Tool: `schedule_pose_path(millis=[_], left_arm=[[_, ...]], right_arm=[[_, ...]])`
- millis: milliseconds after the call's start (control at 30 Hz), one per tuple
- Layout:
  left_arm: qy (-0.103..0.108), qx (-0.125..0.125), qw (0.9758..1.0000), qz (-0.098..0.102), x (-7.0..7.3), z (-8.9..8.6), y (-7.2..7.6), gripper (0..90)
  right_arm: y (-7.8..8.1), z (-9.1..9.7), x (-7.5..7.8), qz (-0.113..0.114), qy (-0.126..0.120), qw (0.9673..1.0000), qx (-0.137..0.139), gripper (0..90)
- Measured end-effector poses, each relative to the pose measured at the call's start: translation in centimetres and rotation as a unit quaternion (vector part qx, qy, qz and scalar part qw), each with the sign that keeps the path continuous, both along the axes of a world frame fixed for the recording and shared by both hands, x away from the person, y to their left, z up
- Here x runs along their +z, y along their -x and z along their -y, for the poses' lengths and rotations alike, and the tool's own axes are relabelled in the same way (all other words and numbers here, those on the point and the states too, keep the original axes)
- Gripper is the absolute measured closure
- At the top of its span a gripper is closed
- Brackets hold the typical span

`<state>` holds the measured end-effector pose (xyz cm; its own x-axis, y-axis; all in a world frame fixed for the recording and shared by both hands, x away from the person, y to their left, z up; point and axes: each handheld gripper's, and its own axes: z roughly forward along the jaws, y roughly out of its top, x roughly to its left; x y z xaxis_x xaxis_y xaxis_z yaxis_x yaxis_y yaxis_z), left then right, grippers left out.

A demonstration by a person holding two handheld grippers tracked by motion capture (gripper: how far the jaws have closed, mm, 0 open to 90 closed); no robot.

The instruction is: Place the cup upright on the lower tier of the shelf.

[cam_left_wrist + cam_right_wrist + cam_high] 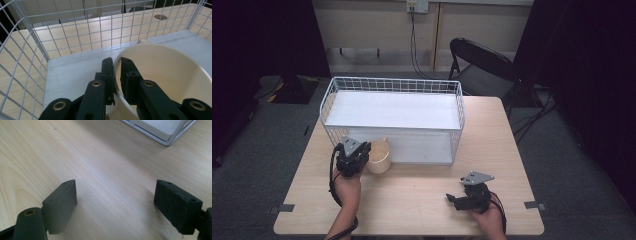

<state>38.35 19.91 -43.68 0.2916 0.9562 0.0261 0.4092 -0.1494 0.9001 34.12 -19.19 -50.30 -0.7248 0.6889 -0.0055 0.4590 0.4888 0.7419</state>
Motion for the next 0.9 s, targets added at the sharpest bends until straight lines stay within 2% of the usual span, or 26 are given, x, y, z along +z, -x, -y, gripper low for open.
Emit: schedule_pose_path(millis=[100,200,300,367,400,567,767,800,900], left_arm=[[0.004,0.005,1.0000,0.001,-0.1,0.1,-0.2,81.7],[-0.003,0.006,1.0000,-0.001,-0.3,0.2,-0.4,81.6],[0.006,0.010,0.9999,-0.001,-0.4,0.3,-0.6,81.8],[0.001,0.011,0.9999,-0.005,-0.4,0.3,-0.8,81.8],[0.007,0.013,0.9999,-0.002,-0.4,0.4,-0.9,81.8],[0.005,0.019,0.9998,-0.006,-0.5,0.3,-1.1,81.7],[0.016,0.023,0.9996,-0.007,-0.5,0.2,-1.1,81.0],[0.025,0.025,0.9994,-0.003,-0.4,0.2,-1.2,79.9],[0.025,0.021,0.9995,-0.004,-0.2,0.1,-1.2,72.5]], right_arm=[[0.0,0.0,0.0,0.000,0.000,1.0000,0.000,17.9],[0.0,0.0,0.0,0.000,0.000,1.0000,0.000,17.9],[0.0,0.0,0.0,0.000,0.000,1.0000,0.000,17.9],[0.0,0.0,0.0,0.000,0.000,1.0000,0.000,17.9],[0.0,0.0,0.0,0.000,0.000,1.0000,0.000,17.9],[0.0,0.0,0.0,0.000,0.000,1.0000,0.000,17.9],[0.0,0.0,0.0,0.000,0.000,1.0000,0.000,17.9],[0.0,0.0,0.0,0.000,0.000,1.0000,0.000,17.9],[0.0,0.0,0.0,0.000,0.000,1.0000,0.000,17.9]])
